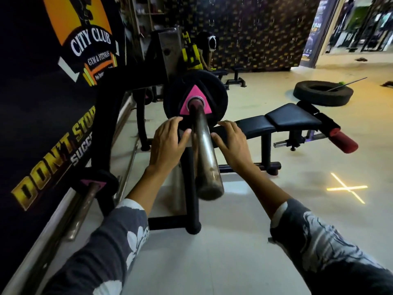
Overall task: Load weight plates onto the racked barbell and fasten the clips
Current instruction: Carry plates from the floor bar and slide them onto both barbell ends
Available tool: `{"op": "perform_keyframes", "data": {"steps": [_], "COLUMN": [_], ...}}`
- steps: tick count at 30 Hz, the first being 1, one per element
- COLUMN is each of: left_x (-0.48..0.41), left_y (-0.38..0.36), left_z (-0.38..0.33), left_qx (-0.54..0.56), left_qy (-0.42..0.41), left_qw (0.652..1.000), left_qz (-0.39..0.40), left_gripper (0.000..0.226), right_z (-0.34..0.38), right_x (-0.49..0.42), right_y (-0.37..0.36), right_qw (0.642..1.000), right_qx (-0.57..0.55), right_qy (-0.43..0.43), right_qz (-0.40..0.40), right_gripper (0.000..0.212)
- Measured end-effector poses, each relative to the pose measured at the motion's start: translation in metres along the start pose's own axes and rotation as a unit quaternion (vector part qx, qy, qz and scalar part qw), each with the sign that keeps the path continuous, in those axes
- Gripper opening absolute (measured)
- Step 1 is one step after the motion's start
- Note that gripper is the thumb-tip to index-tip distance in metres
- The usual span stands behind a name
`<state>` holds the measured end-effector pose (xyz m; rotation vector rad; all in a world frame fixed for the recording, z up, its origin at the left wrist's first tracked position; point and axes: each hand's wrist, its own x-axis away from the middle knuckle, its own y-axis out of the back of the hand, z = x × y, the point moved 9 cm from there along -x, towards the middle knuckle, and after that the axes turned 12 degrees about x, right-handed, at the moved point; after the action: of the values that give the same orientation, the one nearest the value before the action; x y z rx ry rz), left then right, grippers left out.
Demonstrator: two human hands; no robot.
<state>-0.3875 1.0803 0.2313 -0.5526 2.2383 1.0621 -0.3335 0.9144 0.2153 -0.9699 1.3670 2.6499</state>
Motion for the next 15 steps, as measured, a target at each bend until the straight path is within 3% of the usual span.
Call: {"op": "perform_keyframes", "data": {"steps": [8,15], "left_x": [0.144,0.234], "left_y": [0.053,0.106], "left_z": [-0.086,-0.084], "left_qx": [0.020,0.021], "left_qy": [-0.009,0.037], "left_qw": [1.000,0.999], "left_qz": [-0.001,-0.006], "left_gripper": [0.042,0.043], "right_z": [0.048,0.107], "right_x": [0.163,0.239], "right_y": [0.058,0.030], "right_qw": [0.998,0.989], "right_qx": [-0.059,-0.110], "right_qy": [0.020,0.021], "right_qz": [0.000,0.098], "right_gripper": [0.038,0.032]}}
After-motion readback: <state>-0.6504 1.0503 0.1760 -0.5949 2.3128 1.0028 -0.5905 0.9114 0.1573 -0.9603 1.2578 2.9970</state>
